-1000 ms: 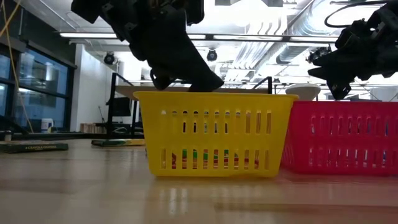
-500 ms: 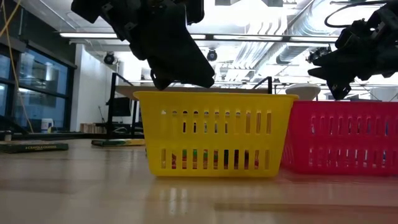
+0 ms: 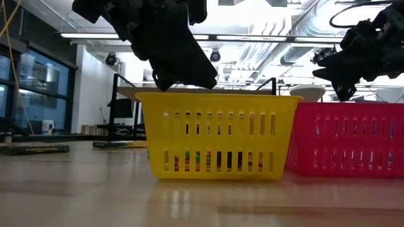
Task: Pick & Place Office Desk Supplies
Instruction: Put the white rubber band into the yellow bin
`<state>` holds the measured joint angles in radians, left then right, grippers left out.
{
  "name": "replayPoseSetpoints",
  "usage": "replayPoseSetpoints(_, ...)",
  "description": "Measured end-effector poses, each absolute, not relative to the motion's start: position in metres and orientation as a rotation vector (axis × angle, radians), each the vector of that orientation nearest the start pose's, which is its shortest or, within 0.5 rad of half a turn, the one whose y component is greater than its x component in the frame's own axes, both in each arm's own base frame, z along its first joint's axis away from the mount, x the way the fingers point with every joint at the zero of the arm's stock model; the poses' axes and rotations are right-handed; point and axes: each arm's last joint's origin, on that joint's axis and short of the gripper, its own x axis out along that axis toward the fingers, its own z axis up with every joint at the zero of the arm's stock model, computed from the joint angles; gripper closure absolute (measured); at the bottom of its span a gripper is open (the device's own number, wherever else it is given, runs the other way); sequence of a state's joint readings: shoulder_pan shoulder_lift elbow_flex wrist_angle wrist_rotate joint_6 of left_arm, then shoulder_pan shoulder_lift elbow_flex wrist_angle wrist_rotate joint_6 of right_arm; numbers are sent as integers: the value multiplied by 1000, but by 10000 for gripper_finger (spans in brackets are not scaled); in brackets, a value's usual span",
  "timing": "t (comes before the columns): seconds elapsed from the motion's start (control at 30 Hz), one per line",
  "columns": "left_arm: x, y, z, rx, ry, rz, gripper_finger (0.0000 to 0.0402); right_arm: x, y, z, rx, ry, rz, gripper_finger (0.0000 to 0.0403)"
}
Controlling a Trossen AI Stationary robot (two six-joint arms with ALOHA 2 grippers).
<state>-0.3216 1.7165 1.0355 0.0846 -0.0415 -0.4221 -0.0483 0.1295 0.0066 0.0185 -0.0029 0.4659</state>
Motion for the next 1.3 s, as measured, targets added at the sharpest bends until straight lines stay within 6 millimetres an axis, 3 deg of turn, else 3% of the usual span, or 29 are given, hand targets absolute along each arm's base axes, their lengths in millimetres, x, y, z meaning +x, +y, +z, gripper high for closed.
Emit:
replayPoseSetpoints(0.27,338,-91,227,-301,646,-160,328,105,-5,157,468,92,-69,296)
replayPoseSetpoints(0.57,313,-62,258,-247,669,-103,328,105,-5,157,468,92,-69,296)
replayPoseSetpoints(1.1,305,-66,259,-253,715,-81,328,105,-5,157,468,92,-69,296)
replayPoseSetpoints(1.3,284,-61,258,-267,693,-69,328,105,-5,157,468,93,-69,296)
